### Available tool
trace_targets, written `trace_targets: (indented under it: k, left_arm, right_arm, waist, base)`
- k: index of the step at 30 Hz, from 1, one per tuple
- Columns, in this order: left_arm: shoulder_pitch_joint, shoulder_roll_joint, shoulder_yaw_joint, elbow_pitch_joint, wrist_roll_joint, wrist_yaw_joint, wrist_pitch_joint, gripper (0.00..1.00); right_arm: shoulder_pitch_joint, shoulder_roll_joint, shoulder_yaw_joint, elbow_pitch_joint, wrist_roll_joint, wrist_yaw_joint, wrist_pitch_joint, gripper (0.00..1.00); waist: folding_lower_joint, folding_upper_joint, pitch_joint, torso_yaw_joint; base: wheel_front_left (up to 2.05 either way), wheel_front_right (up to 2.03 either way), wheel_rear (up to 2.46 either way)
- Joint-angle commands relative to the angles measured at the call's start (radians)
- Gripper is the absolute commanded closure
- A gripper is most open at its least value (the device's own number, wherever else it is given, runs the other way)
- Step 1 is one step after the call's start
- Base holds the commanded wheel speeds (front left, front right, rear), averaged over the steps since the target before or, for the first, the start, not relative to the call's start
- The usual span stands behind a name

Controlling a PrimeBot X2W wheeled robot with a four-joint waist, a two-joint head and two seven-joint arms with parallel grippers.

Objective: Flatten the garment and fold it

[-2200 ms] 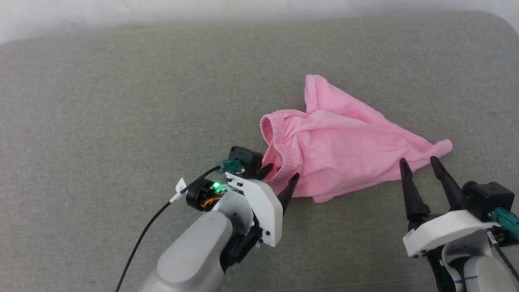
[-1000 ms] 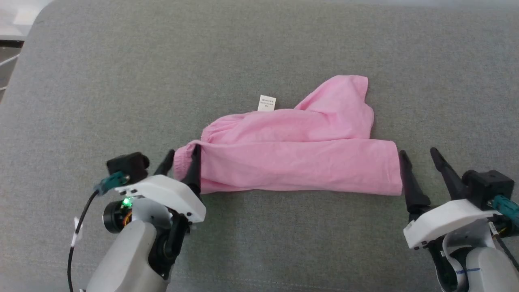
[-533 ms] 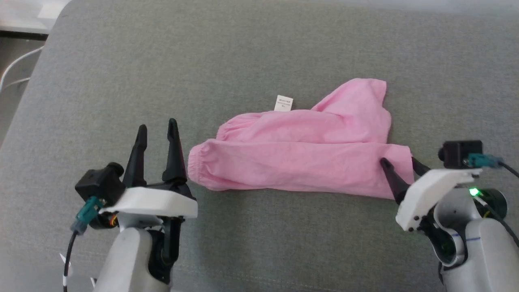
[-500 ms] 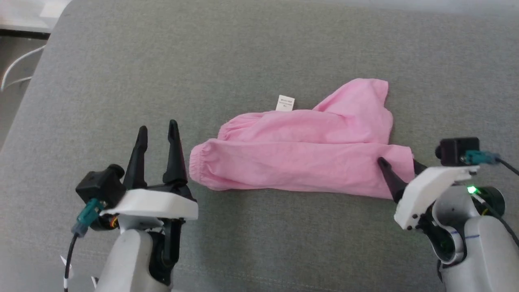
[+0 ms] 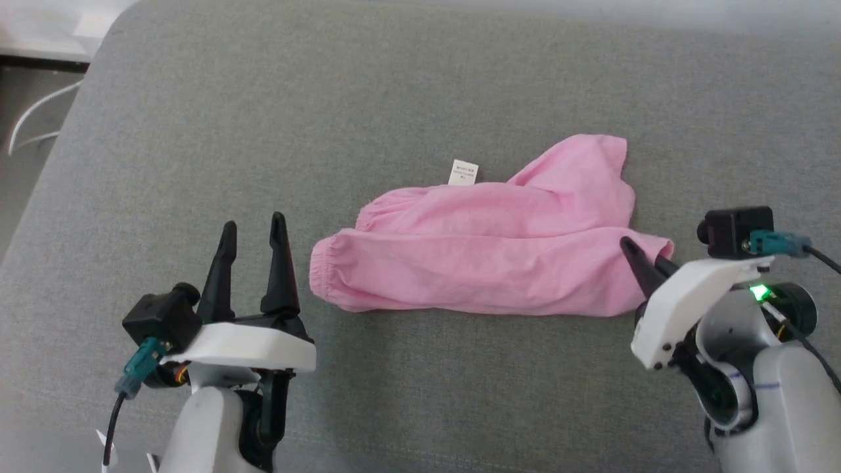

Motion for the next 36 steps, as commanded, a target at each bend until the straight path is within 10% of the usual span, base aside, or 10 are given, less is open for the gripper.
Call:
trace_targets:
  k: [1, 10, 15, 31, 32, 34, 36]
  left_arm:
    - [0.011, -0.004, 0.006, 0.004, 0.002, -0.005, -0.005, 0.00]
    - [0.025, -0.005, 0.030, 0.005, 0.000, -0.001, -0.005, 0.00]
    - [0.014, -0.005, 0.028, 0.000, -0.002, -0.003, -0.005, 0.00]
    - [-0.104, -0.005, -0.110, -0.031, -0.044, -0.013, -0.005, 0.00]
    - [-0.110, -0.005, -0.118, -0.032, -0.046, -0.013, -0.005, 0.00]
    - [-0.118, -0.005, -0.132, -0.035, -0.051, -0.011, -0.005, 0.00]
    - [-0.120, -0.005, -0.139, -0.036, -0.052, -0.007, -0.005, 0.00]
  right_arm:
    - [0.036, 0.001, 0.015, -0.052, 0.023, -0.001, 0.010, 1.00]
    - [0.249, 0.001, 0.046, -0.541, 0.118, -0.001, 0.173, 1.00]
    - [0.288, 0.001, 0.015, -0.619, 0.182, -0.001, 0.212, 1.00]
    - [-0.294, -0.032, -0.230, 0.172, -0.007, -0.001, 0.146, 1.00]
    - [-0.319, -0.038, -0.226, 0.208, -0.020, -0.001, 0.124, 0.96]
    - [-0.353, -0.055, -0.210, 0.268, -0.048, -0.001, 0.081, 0.00]
    - [-0.374, -0.066, -0.203, 0.307, -0.064, -0.001, 0.027, 0.00]
  waist:
    - [0.0000, 0.0000, -0.018, -0.011]
    - [0.0000, 0.0000, -0.046, -0.053]
    - [0.0000, 0.0000, -0.028, -0.056]
    - [0.0000, 0.0000, 0.139, 0.054]
    - [0.0000, 0.0000, 0.145, 0.059]
    - [0.0000, 0.0000, 0.149, 0.066]
    - [0.0000, 0.0000, 0.146, 0.066]
  base:
    - [0.00, 0.00, 0.00]
    - [0.00, 0.00, 0.00]
    - [0.00, 0.00, 0.00]
    - [0.00, 0.00, 0.00]
    - [0.00, 0.00, 0.00]
    - [0.00, 0.00, 0.00]
    - [0.00, 0.00, 0.00]
